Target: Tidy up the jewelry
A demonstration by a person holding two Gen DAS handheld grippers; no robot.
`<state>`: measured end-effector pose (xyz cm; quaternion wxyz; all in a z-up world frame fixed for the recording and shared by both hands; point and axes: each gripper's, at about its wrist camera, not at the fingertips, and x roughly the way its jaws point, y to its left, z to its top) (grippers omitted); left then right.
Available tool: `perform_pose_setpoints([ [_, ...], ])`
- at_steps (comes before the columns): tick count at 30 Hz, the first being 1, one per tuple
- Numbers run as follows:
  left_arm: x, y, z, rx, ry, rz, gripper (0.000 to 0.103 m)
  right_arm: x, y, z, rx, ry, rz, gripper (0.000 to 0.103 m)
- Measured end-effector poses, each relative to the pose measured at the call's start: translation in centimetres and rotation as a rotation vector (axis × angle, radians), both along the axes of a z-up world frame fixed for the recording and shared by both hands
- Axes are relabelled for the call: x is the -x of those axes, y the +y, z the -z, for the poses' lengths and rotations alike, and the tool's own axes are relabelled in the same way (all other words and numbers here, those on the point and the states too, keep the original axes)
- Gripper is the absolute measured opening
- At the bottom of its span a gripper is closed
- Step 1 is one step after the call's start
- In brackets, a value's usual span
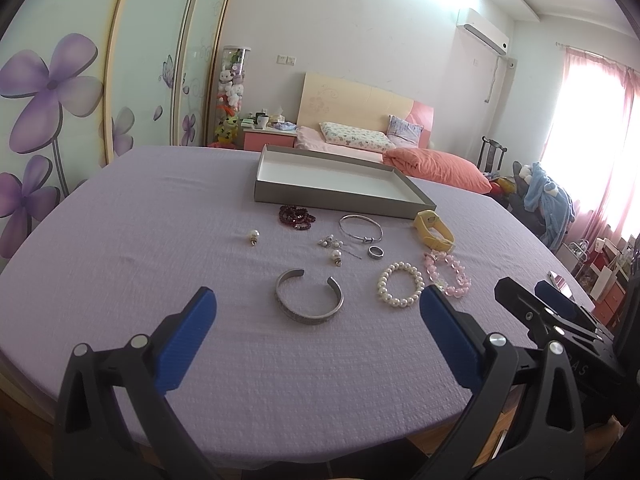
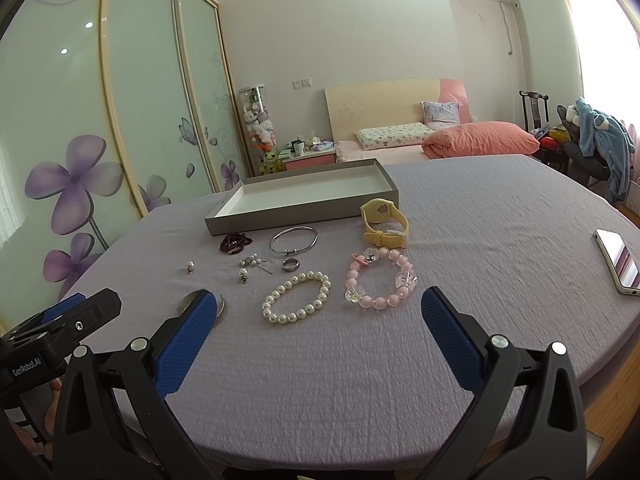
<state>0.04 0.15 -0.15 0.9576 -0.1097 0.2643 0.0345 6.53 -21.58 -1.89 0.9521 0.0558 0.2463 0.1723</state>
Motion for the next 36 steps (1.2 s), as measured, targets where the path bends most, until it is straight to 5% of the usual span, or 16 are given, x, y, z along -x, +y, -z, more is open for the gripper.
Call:
perform_pose_setpoints([
  [19, -0.5, 1.0, 0.7, 0.006, 0.025, -0.016, 0.101, -0.8, -0.1, 1.2, 0.016, 0.023, 0.016, 0.102],
  [32, -4.2, 2.4, 2.5, 0.008, 0.106, -0.012, 0.101, -7.4, -0.7, 2.6, 0.08, 0.18, 0.051, 0.101],
  [36, -5.3, 2.5, 3.0, 0.005, 0.129, 0.0, 0.101, -8.8, -1.0, 2.8, 0.096, 0.223, 0.084, 0.092],
])
